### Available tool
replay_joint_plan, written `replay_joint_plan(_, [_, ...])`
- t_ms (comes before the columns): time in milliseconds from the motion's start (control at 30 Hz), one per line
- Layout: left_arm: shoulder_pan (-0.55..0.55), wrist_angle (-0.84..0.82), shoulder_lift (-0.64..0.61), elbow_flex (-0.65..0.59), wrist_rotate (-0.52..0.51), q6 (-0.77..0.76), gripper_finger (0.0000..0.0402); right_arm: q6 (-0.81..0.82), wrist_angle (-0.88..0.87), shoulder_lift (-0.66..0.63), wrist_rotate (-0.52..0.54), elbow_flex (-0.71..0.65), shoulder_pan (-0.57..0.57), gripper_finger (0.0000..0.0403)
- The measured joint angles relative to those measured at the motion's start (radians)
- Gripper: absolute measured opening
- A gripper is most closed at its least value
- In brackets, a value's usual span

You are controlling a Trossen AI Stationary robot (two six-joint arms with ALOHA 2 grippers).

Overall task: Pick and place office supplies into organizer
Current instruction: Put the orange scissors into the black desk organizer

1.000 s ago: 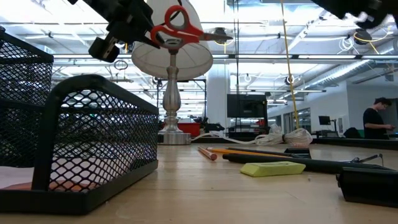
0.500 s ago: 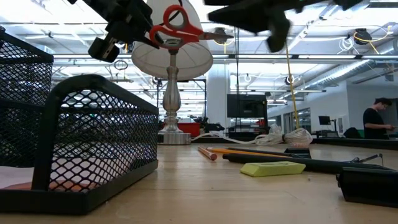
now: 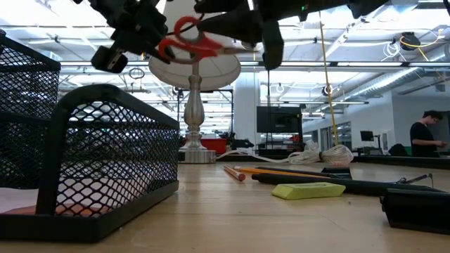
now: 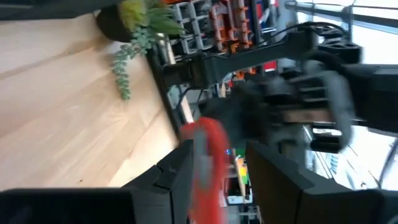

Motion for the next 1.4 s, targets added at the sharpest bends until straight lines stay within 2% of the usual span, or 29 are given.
replay_joint_plan(167, [-0.010, 0.002, 0.000, 0.000, -0.016, 0.026, 0.0020, -0.004, 0.015, -0.015, 0.030, 0.002, 0.020, 0.0138])
replay_joint_plan(300, [-0.011, 0.000, 0.000, 0.000, -0.019, 0.031, 0.0020, 0.027, -0.060, -0.013, 0.049, 0.001, 0.000, 0.0134])
replay_joint_plan(433, [-0.011, -0.003, 0.000, 0.000, -0.020, 0.032, 0.0034, 0.037, -0.050, -0.014, 0.042, 0.001, -0.022, 0.0134])
replay_joint_plan(767, [-0.010, 0.002, 0.000, 0.000, -0.038, 0.045, 0.0020, 0.093, -0.062, 0.003, -0.117, 0.001, -0.066, 0.0130])
replay_joint_plan(933, [-0.010, 0.017, 0.000, 0.000, -0.038, 0.029, 0.0038, 0.144, -0.071, 0.002, -0.140, 0.001, -0.086, 0.0097])
replay_joint_plan(1133, [-0.012, 0.026, 0.000, 0.000, -0.037, 0.034, 0.0024, 0.144, -0.065, 0.002, -0.138, 0.001, -0.092, 0.0027])
replay_joint_plan(1267, [-0.016, 0.039, 0.001, 0.000, -0.038, 0.055, 0.0026, 0.179, -0.063, 0.000, -0.137, 0.001, -0.091, 0.0025])
replay_joint_plan(1400, [-0.025, 0.043, 0.001, 0.000, -0.039, 0.092, 0.0055, 0.230, -0.065, 0.000, -0.130, 0.001, -0.078, 0.0025])
